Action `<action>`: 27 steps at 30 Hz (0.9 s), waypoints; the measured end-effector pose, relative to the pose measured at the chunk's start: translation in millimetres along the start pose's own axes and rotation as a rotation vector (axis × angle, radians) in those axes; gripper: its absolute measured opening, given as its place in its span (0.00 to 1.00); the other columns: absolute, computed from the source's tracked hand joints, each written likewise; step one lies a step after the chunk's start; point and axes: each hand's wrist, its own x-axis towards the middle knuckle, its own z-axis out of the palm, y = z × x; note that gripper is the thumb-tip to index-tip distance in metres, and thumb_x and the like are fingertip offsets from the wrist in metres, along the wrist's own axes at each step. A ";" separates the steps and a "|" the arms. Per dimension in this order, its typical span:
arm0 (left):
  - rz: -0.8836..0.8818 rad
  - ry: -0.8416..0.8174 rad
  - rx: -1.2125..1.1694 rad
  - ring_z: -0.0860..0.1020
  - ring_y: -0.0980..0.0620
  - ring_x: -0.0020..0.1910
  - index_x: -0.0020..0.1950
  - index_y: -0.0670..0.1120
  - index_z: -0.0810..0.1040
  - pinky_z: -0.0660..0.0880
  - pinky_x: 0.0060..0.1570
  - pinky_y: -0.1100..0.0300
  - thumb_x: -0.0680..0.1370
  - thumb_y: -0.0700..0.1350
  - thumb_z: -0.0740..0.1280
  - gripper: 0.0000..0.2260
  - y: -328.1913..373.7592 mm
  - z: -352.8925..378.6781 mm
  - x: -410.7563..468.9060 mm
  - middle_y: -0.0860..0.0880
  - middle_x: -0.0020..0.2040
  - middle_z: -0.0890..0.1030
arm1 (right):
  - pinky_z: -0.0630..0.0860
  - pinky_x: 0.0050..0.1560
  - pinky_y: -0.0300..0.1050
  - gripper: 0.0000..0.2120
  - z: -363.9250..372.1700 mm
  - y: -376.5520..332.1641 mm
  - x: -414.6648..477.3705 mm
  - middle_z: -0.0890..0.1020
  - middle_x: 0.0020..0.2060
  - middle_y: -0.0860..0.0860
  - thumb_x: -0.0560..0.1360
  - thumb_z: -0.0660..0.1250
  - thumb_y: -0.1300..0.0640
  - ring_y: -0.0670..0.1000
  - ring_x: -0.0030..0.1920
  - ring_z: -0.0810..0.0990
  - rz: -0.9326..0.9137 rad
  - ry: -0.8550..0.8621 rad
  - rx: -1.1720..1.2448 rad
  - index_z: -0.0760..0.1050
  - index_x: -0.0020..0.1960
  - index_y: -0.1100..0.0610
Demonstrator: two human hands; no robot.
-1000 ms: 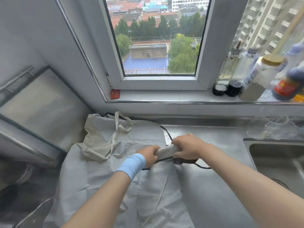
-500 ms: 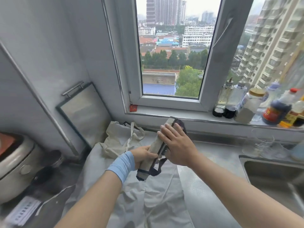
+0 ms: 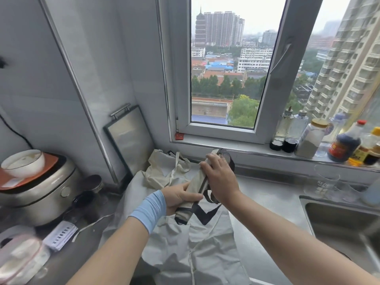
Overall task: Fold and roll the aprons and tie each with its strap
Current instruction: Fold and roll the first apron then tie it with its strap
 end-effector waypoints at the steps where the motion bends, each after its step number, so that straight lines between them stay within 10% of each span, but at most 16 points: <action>1: 0.017 0.007 -0.006 0.77 0.48 0.41 0.60 0.42 0.73 0.77 0.43 0.55 0.72 0.39 0.72 0.18 -0.3 2.0 -1.3 0.43 0.45 0.77 | 0.78 0.54 0.55 0.15 -4.2 -3.5 2.1 0.77 0.54 0.58 0.69 0.67 0.65 0.61 0.55 0.77 0.052 0.023 0.071 0.77 0.56 0.59; 6: 0.159 0.169 -0.023 0.80 0.44 0.49 0.64 0.42 0.73 0.80 0.49 0.53 0.72 0.38 0.74 0.22 3.4 6.2 -4.2 0.40 0.52 0.80 | 0.68 0.68 0.60 0.12 -20.5 -5.0 20.7 0.85 0.45 0.47 0.72 0.68 0.62 0.51 0.47 0.83 0.210 -0.148 0.182 0.81 0.52 0.51; 11: 0.151 0.401 0.283 0.78 0.51 0.58 0.67 0.51 0.63 0.77 0.56 0.56 0.57 0.53 0.81 0.43 6.6 -5.5 9.8 0.47 0.60 0.76 | 0.77 0.38 0.46 0.10 -37.1 -2.6 36.0 0.85 0.36 0.50 0.70 0.68 0.64 0.48 0.36 0.79 0.487 -0.495 0.700 0.84 0.41 0.50; 16: 0.181 0.105 0.143 0.80 0.50 0.46 0.62 0.46 0.71 0.80 0.48 0.50 0.66 0.41 0.74 0.26 42.0 -2.8 29.3 0.45 0.48 0.79 | 0.71 0.33 0.42 0.05 -37.0 25.0 77.7 0.78 0.32 0.52 0.73 0.71 0.61 0.48 0.32 0.73 0.547 -0.607 0.899 0.82 0.40 0.62; 23: 0.117 0.148 0.234 0.80 0.48 0.46 0.59 0.46 0.75 0.80 0.42 0.54 0.67 0.44 0.73 0.21 62.3 -11.2 45.1 0.45 0.47 0.80 | 0.80 0.48 0.46 0.17 -44.8 54.4 92.4 0.84 0.46 0.60 0.70 0.67 0.76 0.55 0.47 0.83 0.451 -0.956 1.169 0.80 0.55 0.63; 27: 0.008 0.171 0.249 0.81 0.46 0.42 0.60 0.43 0.77 0.79 0.41 0.53 0.67 0.50 0.74 0.24 73.9 -23.8 54.6 0.44 0.45 0.82 | 0.73 0.31 0.45 0.22 -42.8 62.6 103.5 0.81 0.36 0.57 0.65 0.65 0.76 0.53 0.33 0.77 0.455 -0.994 0.896 0.79 0.53 0.56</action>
